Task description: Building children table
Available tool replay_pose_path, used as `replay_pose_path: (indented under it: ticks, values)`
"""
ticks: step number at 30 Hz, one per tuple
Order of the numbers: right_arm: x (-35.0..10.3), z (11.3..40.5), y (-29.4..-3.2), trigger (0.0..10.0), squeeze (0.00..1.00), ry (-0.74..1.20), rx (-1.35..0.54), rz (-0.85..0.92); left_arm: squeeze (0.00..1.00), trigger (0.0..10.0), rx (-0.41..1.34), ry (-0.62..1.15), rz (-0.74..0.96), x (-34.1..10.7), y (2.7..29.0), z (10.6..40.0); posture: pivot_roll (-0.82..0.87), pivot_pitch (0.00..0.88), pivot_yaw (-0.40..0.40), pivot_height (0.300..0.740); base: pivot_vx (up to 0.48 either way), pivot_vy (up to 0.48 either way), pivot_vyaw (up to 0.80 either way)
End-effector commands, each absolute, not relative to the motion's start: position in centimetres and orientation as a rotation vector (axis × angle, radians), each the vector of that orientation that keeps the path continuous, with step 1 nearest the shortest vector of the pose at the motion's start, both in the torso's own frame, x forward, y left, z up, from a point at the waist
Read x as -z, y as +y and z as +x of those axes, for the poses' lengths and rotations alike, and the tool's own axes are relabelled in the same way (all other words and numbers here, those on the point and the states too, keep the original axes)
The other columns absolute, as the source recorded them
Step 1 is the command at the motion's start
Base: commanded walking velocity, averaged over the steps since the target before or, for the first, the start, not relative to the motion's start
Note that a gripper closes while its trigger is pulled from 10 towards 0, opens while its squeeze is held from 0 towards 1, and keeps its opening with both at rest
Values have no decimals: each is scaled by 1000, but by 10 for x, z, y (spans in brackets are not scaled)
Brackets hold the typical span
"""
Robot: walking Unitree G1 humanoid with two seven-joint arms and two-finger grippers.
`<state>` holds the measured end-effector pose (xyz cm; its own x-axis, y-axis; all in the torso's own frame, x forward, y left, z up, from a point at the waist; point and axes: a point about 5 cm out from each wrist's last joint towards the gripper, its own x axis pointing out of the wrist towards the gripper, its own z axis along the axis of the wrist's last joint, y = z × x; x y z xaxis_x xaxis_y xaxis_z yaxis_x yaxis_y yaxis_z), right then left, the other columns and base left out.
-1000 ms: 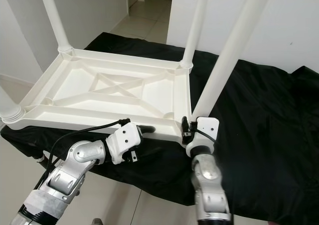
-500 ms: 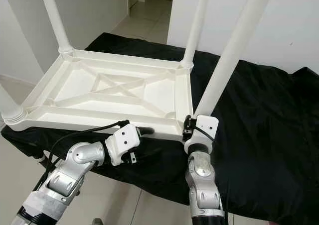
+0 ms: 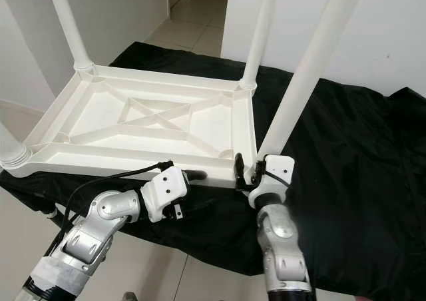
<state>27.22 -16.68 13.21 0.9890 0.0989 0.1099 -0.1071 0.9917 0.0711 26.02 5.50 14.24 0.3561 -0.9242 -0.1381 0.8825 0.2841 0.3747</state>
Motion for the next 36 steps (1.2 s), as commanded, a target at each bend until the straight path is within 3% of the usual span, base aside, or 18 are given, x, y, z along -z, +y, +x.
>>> replay_pose_path:
  ticks: [1, 14, 15, 16, 19, 20, 32, 33, 36]
  values:
    - [-135, 272, -169, 10000, 0, -127, -193, 60, 0, 10000, 1182, -121, 420, -142, 53, 260, 9, 59, -58, 740, 0, 0, 0]
    - [-141, 282, -185, 10000, 0, -106, -515, -67, 0, 10000, 1192, -123, 416, -143, 50, 261, -5, 63, -43, 740, 0, 0, 0]
    - [-140, 286, -187, 9569, 0, -83, -562, -85, 0, 10000, 1194, -125, 418, -144, 50, 261, -6, 62, -41, 740, 0, 0, 0]
    - [-137, 289, -189, 3373, 0, -60, -604, -91, 0, 10000, 1192, -129, 419, -145, 49, 263, -5, 63, -43, 740, 0, 0, 0]
    - [-136, 291, -191, 3373, 0, -47, -631, -91, 0, 10000, 1191, -132, 420, -146, 48, 264, -5, 63, -43, 740, 0, 0, 0]
    - [-135, 292, -193, 0, 0, -35, -651, -101, 0, 10000, 1188, -138, 420, -147, 48, 265, -2, 63, -48, 740, 0, 0, 0]
    - [-131, 292, -200, 314, 0, -11, -677, -103, 0, 10000, 1164, -138, 420, -148, 51, 267, -2, 69, -56, 740, 0, 0, 0]
    - [-131, 292, -199, 10000, 0, -13, -671, -99, 0, 10000, 1163, -139, 421, -149, 51, 267, -3, 72, -54, 740, 0, 0, 0]
    - [-130, 292, -197, 10000, 0, -18, -669, -94, 0, 10000, 1162, -139, 420, -149, 51, 268, -5, 73, -46, 740, 0, 0, 0]
